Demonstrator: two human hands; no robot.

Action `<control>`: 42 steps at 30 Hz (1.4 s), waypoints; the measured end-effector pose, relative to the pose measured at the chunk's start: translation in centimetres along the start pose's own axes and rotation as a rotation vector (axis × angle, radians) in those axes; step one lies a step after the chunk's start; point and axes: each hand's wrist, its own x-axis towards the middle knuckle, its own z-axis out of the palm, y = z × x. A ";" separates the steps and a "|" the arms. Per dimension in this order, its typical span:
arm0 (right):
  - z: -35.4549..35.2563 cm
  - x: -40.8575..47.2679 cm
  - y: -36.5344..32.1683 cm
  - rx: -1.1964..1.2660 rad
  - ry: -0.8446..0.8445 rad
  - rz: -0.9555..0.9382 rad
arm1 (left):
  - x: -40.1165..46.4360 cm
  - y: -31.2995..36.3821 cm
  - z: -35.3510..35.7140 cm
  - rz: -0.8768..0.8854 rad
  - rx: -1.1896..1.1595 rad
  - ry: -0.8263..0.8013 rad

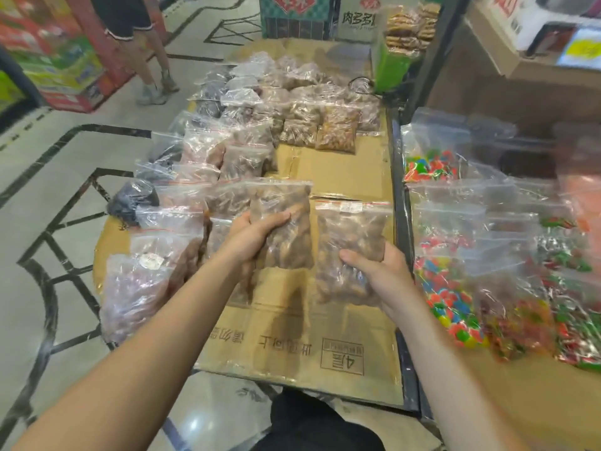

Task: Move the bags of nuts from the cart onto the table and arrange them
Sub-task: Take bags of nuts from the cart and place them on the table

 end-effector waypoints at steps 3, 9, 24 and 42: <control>0.6 3.9 -1.1 0.023 0.003 0.003 | 4.2 1.6 1.2 -0.005 0.047 0.042; 1.4 11.0 -4.3 0.174 0.004 0.090 | 12.0 3.9 2.3 -0.059 0.084 0.047; 1.7 21.5 -5.4 0.006 0.091 0.071 | 31.0 10.0 6.5 -0.094 0.126 0.213; 11.4 25.7 -4.9 0.025 -0.004 0.161 | 12.2 5.3 -2.9 0.304 1.403 0.099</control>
